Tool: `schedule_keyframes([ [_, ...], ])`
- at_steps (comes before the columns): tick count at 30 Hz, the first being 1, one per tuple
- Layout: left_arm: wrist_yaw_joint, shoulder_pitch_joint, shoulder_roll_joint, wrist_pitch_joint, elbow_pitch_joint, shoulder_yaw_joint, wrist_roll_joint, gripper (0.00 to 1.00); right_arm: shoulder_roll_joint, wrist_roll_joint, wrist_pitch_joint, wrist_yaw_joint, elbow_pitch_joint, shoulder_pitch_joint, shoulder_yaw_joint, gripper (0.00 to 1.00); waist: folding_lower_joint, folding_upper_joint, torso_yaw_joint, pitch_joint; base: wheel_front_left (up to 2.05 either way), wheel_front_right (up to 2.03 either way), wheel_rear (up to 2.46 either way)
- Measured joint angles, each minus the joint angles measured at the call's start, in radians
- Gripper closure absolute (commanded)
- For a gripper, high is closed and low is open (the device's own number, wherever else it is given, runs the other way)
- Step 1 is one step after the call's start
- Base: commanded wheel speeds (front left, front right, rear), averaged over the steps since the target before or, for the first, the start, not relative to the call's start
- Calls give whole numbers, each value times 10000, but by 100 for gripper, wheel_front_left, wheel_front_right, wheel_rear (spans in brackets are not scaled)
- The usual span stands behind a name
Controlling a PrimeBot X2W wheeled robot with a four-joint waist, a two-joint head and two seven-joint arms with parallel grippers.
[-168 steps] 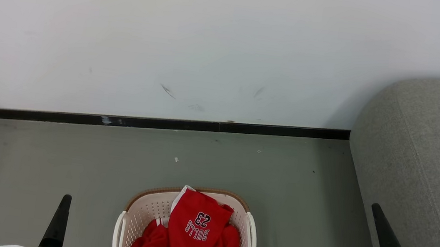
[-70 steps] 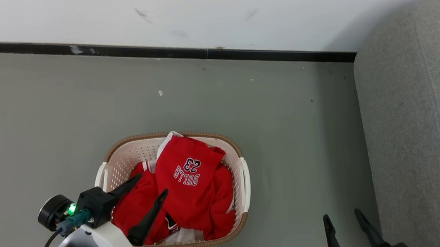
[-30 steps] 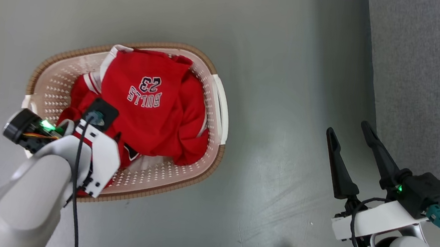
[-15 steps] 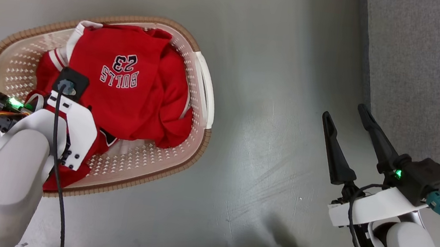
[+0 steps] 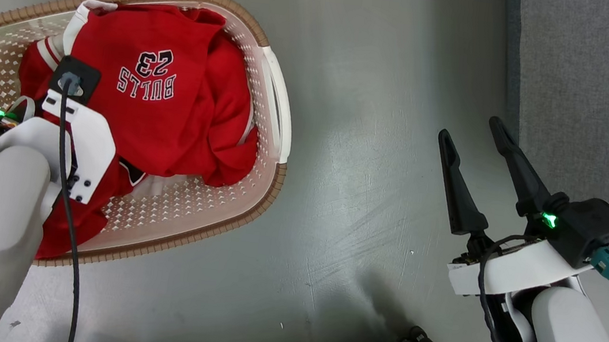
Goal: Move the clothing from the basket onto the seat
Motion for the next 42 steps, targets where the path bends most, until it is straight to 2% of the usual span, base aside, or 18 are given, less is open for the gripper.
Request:
schedule_keyframes([
  [7, 88, -380, 21, 65, 224, -13, 113, 0, 0, 251, -2, 0, -79, -125, 21, 0, 0, 0, -85, 265, 0, 0, 0],
  [8, 92, -401, 21, 65, 265, -15, 125, 5, 0, 276, -2, 0, -79, -125, 21, 0, 0, 0, -103, 303, 0, 0, 0],
  [10, 94, -425, 27, 65, 324, -29, 144, 21, 0, 359, -2, 0, -79, -129, 23, 0, -1, 0, -143, 377, 0, 0, 0],
  [13, 96, -511, 42, 65, 405, -58, 155, 33, 0, 529, -2, 0, -77, -207, 35, 0, 0, 0, -203, 474, 0, 0, 0],
  [17, 98, -567, 100, 52, 489, -69, 173, 60, 0, 616, -2, 0, -107, -336, 52, 0, 0, 0, -288, 586, 0, 0, 0],
  [18, 98, -581, 111, 50, 516, -69, 173, 88, 0, 637, -2, 0, -107, -336, 50, 0, 0, 0, -309, 611, 0, 0, 0],
  [19, 98, -597, 115, 2, 525, -69, 173, 100, 0, 654, -2, 0, -107, -336, 46, 0, 0, 0, -328, 636, 0, 0, 0],
  [27, 69, -656, -148, -355, 639, -94, 102, 100, 0, 757, -2, 0, -69, -610, -35, 0, 0, 0, -324, 656, 0, 0, 0],
  [42, -282, -132, -568, -2190, 221, 491, -857, 100, -12, 755, -19, 0, 178, -1333, 23, 0, -1, 0, 137, 146, 0, 0, 0],
])
